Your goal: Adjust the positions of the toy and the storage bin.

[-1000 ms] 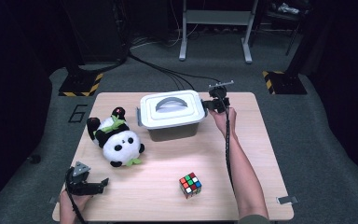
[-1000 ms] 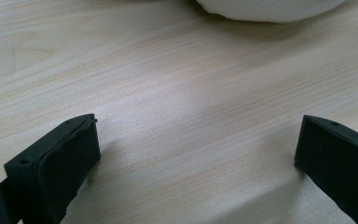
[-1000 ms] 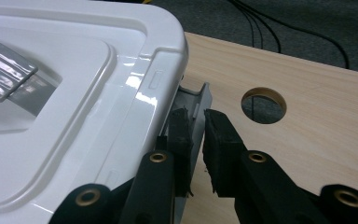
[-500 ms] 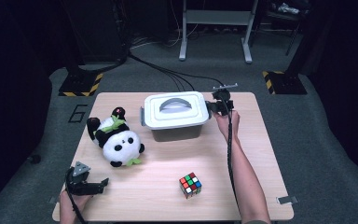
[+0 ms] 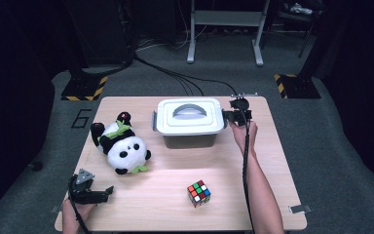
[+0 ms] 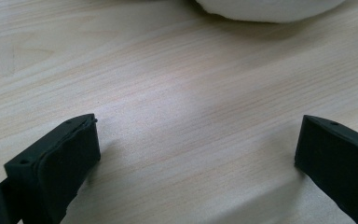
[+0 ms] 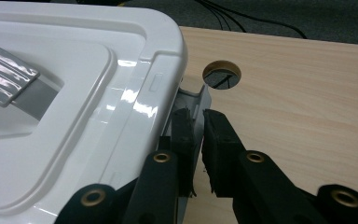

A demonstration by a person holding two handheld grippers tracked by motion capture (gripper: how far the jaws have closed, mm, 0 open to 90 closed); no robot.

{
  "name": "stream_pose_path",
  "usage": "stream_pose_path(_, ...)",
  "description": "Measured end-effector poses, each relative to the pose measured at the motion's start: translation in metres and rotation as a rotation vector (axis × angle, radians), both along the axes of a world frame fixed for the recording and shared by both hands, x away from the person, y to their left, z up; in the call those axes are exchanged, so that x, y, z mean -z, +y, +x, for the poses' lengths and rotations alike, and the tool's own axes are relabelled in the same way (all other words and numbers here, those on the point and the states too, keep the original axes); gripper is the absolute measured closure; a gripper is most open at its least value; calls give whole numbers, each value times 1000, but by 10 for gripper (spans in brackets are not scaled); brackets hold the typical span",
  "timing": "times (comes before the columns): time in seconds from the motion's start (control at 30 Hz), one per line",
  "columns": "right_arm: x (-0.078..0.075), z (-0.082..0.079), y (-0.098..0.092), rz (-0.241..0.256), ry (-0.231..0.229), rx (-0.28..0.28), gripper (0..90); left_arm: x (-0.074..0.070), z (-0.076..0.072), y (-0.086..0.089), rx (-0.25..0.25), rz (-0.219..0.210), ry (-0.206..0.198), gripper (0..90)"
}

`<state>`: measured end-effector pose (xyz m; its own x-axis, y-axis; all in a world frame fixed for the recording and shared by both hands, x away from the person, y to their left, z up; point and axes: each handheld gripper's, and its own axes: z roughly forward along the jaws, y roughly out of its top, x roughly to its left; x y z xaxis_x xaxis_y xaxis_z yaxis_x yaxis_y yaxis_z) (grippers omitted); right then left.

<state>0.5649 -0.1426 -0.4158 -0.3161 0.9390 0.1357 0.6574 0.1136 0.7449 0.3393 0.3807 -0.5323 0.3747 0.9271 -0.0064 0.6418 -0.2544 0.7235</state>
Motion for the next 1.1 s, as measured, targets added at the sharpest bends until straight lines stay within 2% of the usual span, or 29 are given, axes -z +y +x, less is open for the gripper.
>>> stream_pose_path(0.67, 0, -36, -27, 15, 11, 108, 822, 0, 0, 0, 0, 0, 0, 0)
stream_pose_path(1.1, -1, -57, -36, 26, 18, 147, 815, 0, 0, 0, 0, 2, -1, 0)
